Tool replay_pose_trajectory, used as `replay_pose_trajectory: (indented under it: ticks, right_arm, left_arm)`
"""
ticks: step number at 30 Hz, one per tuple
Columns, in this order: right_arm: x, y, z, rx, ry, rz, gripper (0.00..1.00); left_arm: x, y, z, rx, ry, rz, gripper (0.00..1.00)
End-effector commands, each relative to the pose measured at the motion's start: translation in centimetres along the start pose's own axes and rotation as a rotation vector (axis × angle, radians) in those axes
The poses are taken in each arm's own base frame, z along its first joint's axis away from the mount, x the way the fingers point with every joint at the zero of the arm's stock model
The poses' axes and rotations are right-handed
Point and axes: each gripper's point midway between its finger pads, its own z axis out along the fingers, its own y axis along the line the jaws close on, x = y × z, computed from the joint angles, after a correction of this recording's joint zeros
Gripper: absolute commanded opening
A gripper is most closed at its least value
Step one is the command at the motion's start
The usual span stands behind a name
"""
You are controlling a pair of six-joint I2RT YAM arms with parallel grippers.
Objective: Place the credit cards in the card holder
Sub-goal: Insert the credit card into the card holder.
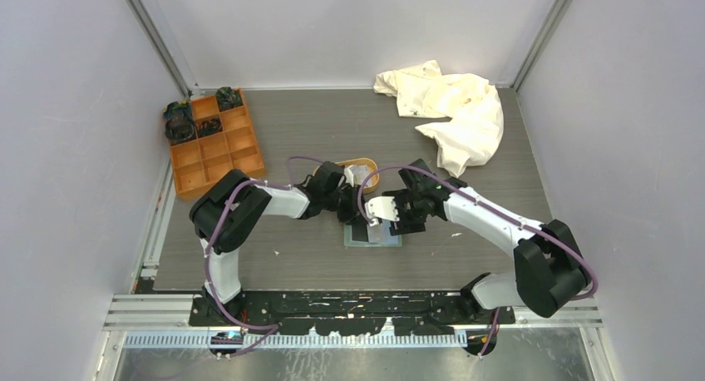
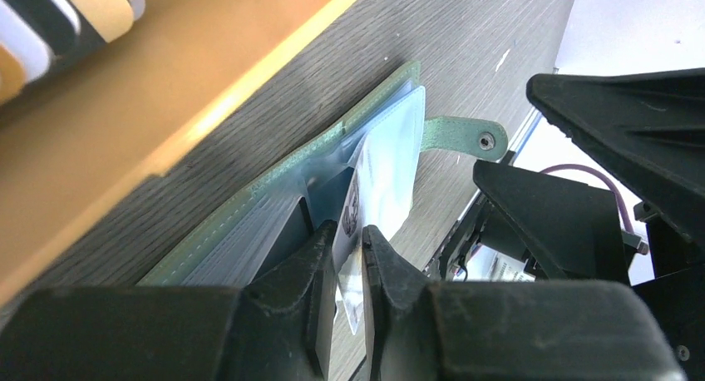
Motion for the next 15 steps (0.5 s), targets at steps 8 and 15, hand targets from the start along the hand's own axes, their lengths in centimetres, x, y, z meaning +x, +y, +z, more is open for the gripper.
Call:
replay_pose_trajectory:
  ticks: [8,15]
  right_arm:
    - [-7.5,1.4,-2.4,-0.103,-0.340,0.057,0.49]
    - [-10.7,1.8,-1.1,-0.107,-0.372,0.023,0.41]
  left_arm:
    - [0.8,2.1,-0.4,-0.093,0.016,0.005,0.20]
    - [0.8,2.3,-0.3,-0.094,0.017,0.003,0.20]
